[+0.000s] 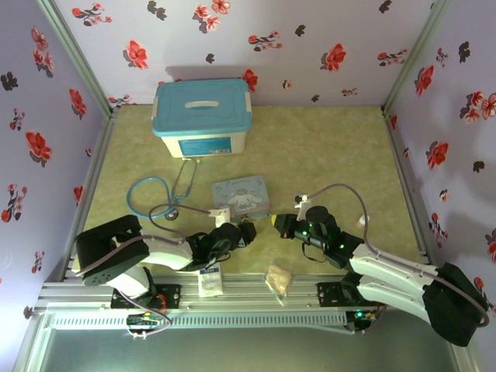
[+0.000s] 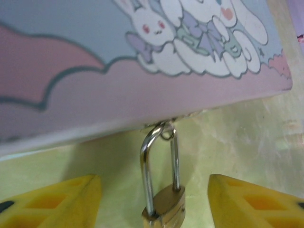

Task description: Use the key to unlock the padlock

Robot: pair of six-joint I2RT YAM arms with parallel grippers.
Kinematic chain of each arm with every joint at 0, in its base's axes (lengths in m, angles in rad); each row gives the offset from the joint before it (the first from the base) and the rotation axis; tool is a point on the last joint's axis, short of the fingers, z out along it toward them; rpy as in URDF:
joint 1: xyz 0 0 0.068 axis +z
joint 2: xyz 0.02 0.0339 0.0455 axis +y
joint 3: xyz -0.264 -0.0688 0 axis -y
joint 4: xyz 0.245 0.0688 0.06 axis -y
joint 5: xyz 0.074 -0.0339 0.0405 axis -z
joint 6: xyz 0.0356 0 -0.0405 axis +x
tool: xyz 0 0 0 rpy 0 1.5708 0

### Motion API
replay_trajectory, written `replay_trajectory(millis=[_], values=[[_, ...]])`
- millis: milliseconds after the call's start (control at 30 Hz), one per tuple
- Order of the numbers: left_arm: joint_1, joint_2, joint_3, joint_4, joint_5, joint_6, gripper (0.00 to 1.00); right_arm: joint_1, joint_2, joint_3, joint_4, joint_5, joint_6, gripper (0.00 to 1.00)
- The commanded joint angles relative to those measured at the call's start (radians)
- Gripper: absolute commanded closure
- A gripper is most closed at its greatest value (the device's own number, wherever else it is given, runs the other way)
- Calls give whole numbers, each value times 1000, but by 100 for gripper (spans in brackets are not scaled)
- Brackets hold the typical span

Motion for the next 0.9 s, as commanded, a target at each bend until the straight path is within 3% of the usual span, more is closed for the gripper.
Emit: replay_trajectory(millis=[0, 133, 333, 867], values=[[22, 61, 17, 75, -15, 16, 46, -6, -23, -17, -4, 32, -14, 100], [86, 107, 41, 93, 47, 18, 53, -7, -22, -25, -10, 38, -13, 100], [106, 118, 124, -24, 72, 83, 52, -6, -20, -33, -3, 37, -14, 100], [25, 146, 74, 3, 81, -5, 67, -6, -81, -76, -42, 61, -10, 100]])
